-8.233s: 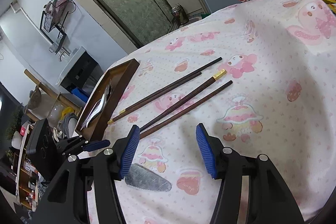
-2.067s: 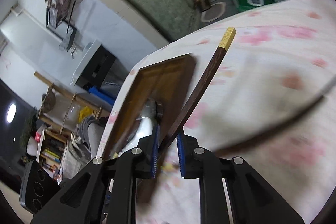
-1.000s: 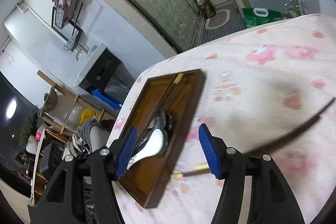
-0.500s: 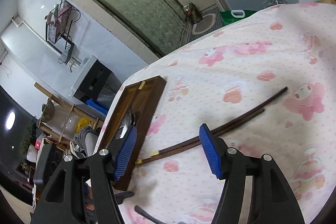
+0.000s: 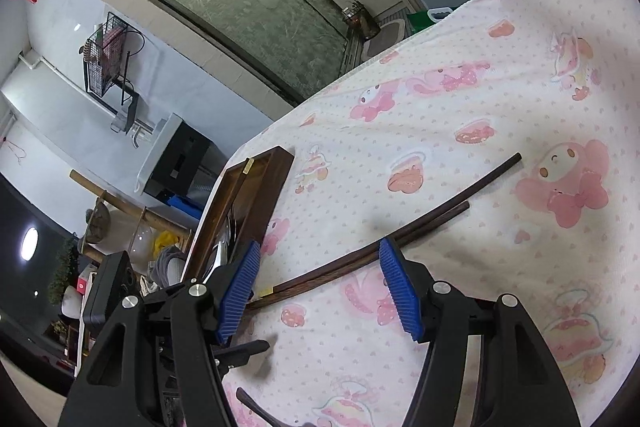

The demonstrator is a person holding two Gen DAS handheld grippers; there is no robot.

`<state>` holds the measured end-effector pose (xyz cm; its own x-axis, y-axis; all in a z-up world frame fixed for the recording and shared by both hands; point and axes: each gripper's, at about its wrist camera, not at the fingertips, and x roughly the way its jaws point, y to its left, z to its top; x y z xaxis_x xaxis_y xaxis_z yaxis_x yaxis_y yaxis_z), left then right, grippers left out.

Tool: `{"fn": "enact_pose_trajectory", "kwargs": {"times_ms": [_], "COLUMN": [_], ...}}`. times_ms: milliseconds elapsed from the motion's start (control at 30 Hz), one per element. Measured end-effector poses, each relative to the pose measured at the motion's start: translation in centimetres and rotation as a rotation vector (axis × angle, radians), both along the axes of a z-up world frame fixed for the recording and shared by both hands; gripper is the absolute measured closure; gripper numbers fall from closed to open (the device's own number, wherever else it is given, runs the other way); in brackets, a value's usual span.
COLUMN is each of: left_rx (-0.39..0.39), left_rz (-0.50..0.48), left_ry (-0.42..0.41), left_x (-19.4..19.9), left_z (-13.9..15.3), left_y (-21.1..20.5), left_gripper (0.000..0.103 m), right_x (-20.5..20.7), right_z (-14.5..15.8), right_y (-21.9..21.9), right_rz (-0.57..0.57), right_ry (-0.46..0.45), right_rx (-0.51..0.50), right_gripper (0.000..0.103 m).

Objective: Organize utensils
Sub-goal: 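Return the left gripper to the chopsticks and grasp a third chopstick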

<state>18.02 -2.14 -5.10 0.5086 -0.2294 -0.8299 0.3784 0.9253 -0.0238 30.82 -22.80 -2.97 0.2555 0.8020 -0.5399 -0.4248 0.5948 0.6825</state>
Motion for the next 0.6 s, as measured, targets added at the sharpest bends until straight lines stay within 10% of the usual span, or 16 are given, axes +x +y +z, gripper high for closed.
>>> {"fn": "enact_pose_trajectory", "kwargs": {"times_ms": [400, 433, 500, 600], "left_rx": [0.037, 0.036, 0.031, 0.027], "left_rz": [-0.022, -0.02, -0.016, -0.012], "left_ry": [0.056, 0.053, 0.042, 0.028], "left_x": [0.8, 0.6, 0.2, -0.4], "left_z": [-0.5, -0.5, -0.2, -0.2], "left_y": [-1.5, -1.5, -1.5, -1.5], "left_gripper": [0.039, 0.043, 0.088, 0.092], "right_x": [-0.1, -0.1, 0.0, -0.1], "right_z": [0.0, 0.0, 0.0, -0.4], "right_y": [-0.6, -0.6, -0.6, -0.4], "right_rz": [-0.006, -0.007, -0.008, -0.012], "right_ry": [0.007, 0.006, 0.005, 0.012], "right_rx": [0.019, 0.018, 0.014, -0.003], "right_gripper": [0.04, 0.04, 0.04, 0.04]}}
